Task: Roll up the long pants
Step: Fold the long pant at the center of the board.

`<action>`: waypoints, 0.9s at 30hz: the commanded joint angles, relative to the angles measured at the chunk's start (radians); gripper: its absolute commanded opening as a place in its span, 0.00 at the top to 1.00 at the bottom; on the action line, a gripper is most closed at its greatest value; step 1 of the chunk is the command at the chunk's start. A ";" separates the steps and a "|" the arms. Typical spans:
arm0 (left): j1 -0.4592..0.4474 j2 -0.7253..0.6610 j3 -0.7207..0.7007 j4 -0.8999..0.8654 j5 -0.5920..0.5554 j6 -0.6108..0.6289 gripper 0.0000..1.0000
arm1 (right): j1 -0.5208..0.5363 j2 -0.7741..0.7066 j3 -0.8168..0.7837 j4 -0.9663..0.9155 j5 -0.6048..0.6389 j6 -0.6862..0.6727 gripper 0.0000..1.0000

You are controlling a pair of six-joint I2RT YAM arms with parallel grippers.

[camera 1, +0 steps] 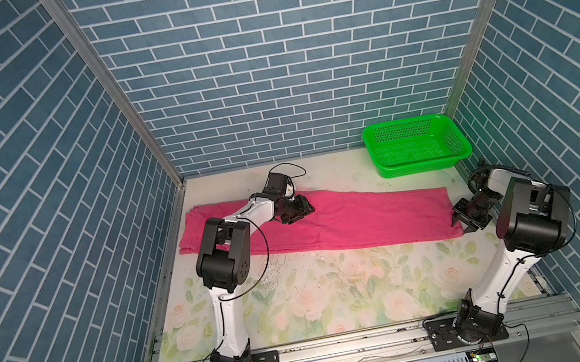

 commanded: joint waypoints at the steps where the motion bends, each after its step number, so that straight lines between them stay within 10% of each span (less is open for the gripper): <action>1: 0.005 -0.022 0.009 -0.029 -0.017 0.021 0.46 | 0.041 0.092 -0.004 -0.048 0.039 0.028 0.64; 4: 0.015 -0.051 0.011 -0.059 -0.092 0.041 0.46 | 0.057 0.103 0.009 -0.044 0.009 0.049 0.69; 7: 0.053 -0.118 -0.009 -0.054 -0.190 0.029 0.49 | 0.068 0.105 0.019 -0.050 0.005 0.076 1.00; 19: 0.259 -0.395 0.054 -0.175 -0.678 0.010 0.47 | 0.055 -0.076 0.206 -0.251 0.269 0.132 1.00; 27: 0.322 -0.414 -0.083 -0.178 -0.632 0.012 0.47 | 0.257 -0.015 0.625 -0.369 0.003 0.125 1.00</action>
